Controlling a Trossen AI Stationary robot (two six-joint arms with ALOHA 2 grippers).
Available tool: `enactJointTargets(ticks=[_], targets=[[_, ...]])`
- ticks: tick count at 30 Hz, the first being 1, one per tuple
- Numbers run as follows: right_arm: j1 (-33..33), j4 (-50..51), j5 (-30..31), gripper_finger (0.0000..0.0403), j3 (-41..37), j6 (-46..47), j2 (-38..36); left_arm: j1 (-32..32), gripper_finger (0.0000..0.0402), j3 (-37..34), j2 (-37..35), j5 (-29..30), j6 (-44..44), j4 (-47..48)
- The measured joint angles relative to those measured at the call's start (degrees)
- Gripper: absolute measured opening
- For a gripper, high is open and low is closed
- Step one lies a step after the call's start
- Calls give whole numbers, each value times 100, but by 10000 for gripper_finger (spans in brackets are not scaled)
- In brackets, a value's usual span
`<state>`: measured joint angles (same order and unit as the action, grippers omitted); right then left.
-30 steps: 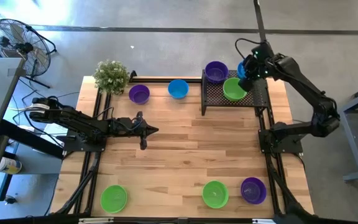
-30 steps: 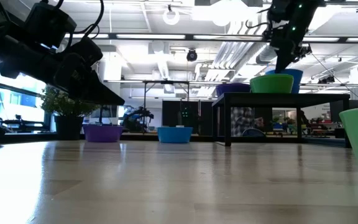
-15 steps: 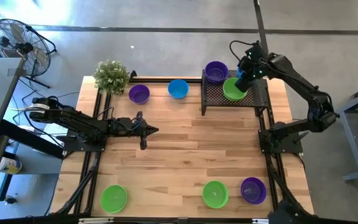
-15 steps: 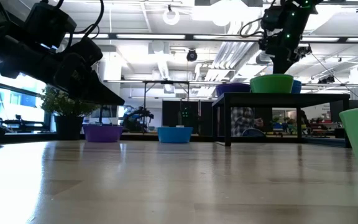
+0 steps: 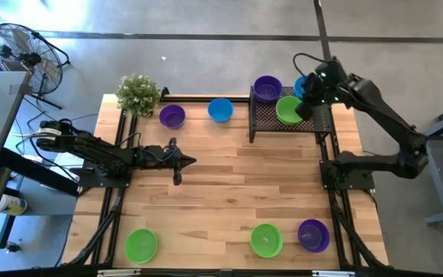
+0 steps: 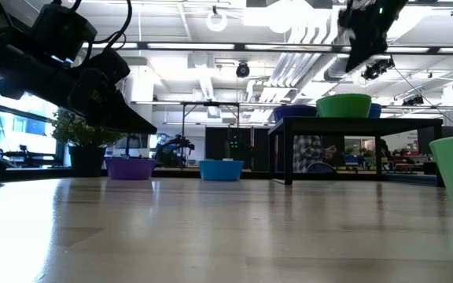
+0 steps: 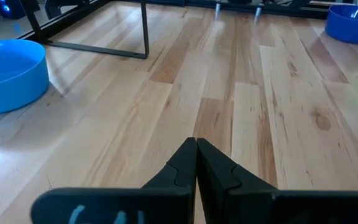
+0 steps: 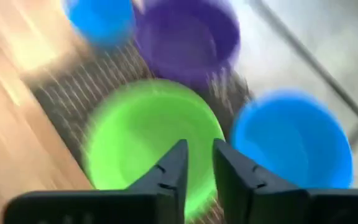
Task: Pick & Place Mini bowls
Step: Stack the green bowl on the other green bowls on the shelf
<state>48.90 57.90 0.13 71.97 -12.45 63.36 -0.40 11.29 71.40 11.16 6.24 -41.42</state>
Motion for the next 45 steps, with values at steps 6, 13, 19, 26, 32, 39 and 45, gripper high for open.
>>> enactJointTargets(ticks=[6,13,19,26,32,39,45], targets=[[-981,-2409,-681,4,-1451,417,-1262,0,2,0,0,-40,3,140],[-2173,-5327,-687,10,-3625,844,-2288,0,2,0,0,-142,26,156],[-3132,-6916,-349,1,-4695,877,-2447,-60,2,304,0,-550,102,933],[-4389,-7173,836,1,-5061,634,-2431,-1025,2,1527,-7,-406,-343,3184],[-5304,-7275,1338,2,-5082,401,-2431,-2357,2,3066,-7,-198,254,5736],[-5840,-7282,1983,2,-5082,299,-2427,-3908,7,4317,366,221,2078,7802],[-5918,-7314,1994,3,-5082,297,-2343,-4764,63,4734,915,266,3772,8962]])
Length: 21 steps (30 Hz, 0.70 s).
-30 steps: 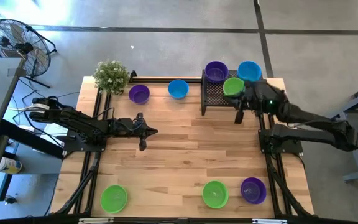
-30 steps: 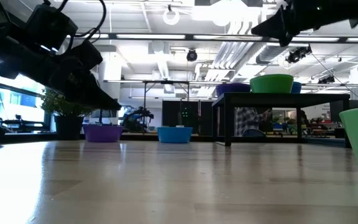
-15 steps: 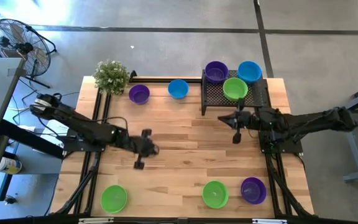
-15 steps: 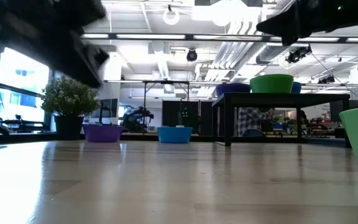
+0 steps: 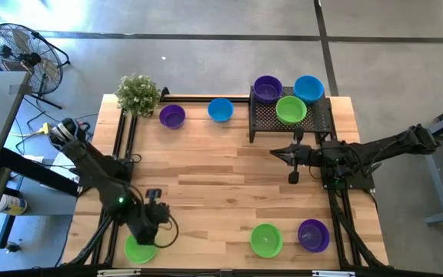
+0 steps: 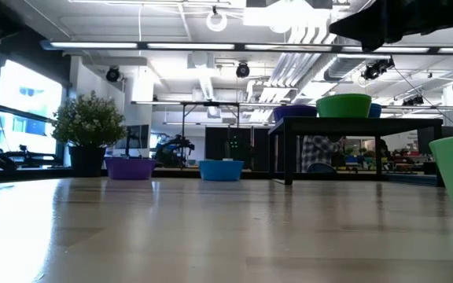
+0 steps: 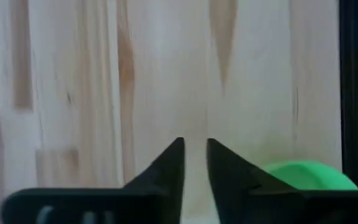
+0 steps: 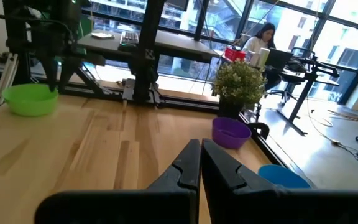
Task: Pick & Place Mini bowls
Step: Stack the green bowl on the other green bowls on the shelf
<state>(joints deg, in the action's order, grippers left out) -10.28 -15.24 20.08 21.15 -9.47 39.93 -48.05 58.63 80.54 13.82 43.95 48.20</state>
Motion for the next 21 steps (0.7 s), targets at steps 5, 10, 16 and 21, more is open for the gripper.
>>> enactJointTargets(ticks=[5,10,16,21], targets=[[0,-44,-2,3,0,0,129,-382,128,30,422,-631,931,304],[0,-97,-2,3,0,-84,262,-497,162,28,819,-936,1059,201],[2,-174,-7,3,0,-109,332,-490,165,28,1060,-1049,1044,48],[2,-175,-11,3,0,-126,332,-488,158,28,1166,-1088,1033,-114]])
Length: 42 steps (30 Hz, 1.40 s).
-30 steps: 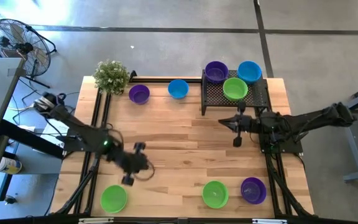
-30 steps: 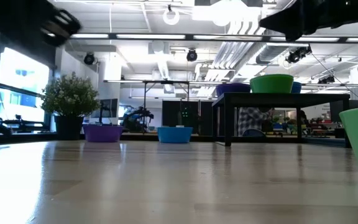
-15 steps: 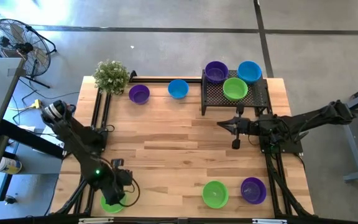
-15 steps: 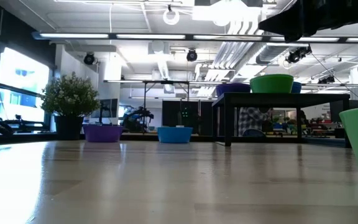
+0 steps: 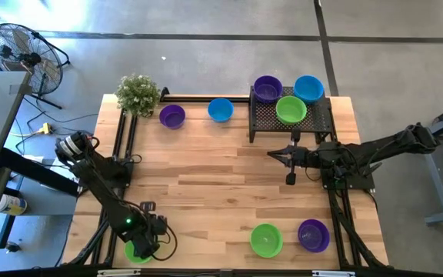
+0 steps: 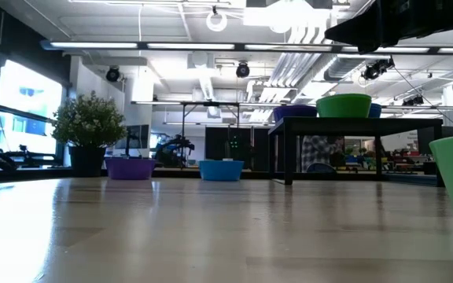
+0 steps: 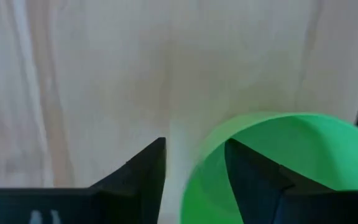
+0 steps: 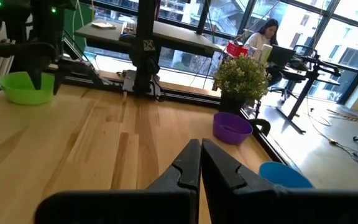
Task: Pick & Place Mini bowls
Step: Stack the green bowl on the other green bowls on the shelf
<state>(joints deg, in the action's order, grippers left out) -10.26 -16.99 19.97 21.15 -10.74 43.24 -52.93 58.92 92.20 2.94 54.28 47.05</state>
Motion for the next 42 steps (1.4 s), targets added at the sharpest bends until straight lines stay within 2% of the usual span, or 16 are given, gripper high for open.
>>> enactJointTargets(ticks=[3,9,14,18,23,27,31,36,39,42], targets=[[0,0,0,3,0,-25,0,0,123,-2,0,-45,-159,-178],[0,4,-2,3,0,-27,0,0,15,-2,0,-116,-620,-241],[0,0,-4,3,0,-86,0,98,10,-4,-50,228,-921,-236],[1,-16,-7,3,0,-92,0,518,4,-4,-212,638,-1202,-196],[1,-46,-24,3,0,-92,0,1529,3,-7,-426,1349,-1753,-270],[2,-46,-26,3,0,-92,0,2684,2,-7,-489,1434,-2255,-1030],[1,-46,-26,3,0,-129,0,3812,2,-7,-489,935,-2992,-2231],[1,1,-26,3,0,-130,0,5041,1,-2,-289,266,-3550,-3206],[2,9,-24,3,0,-132,0,5497,1,-11,-59,-139,-3646,-3340],[1,11,-24,3,0,-132,0,5645,1,-4,221,-369,-3648,-3389]])
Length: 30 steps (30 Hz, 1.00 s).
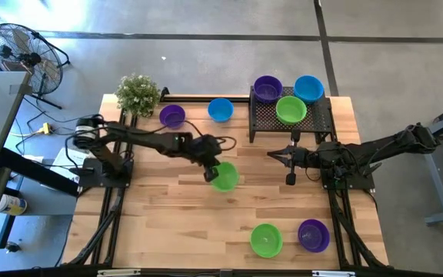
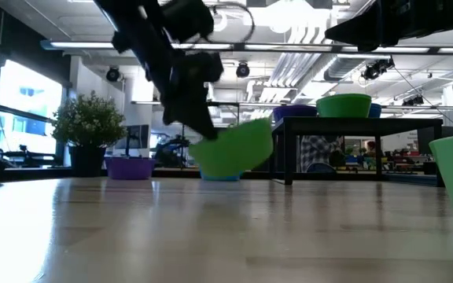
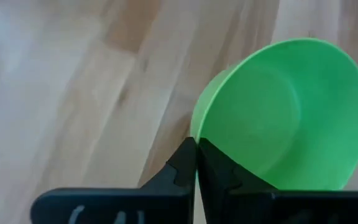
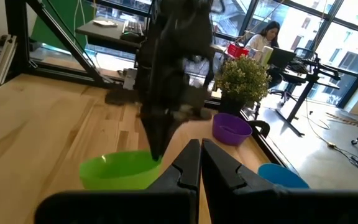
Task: Pick & Place Mini bowls
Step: Stack the green bowl on the other green bowls on the shelf
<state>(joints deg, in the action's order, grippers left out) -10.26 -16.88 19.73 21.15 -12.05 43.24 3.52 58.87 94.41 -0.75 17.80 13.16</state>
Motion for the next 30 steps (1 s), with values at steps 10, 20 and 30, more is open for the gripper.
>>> enactJointTargets(ticks=[10,20,30], targets=[[2,-2,0,3,0,0,0,-5,23,0,426,21,0,32],[-2,-7,4,3,0,47,0,-109,94,146,33,261,-884,269],[-3,-189,181,3,114,334,708,-468,13,-1713,-1309,844,-1389,-2044]])
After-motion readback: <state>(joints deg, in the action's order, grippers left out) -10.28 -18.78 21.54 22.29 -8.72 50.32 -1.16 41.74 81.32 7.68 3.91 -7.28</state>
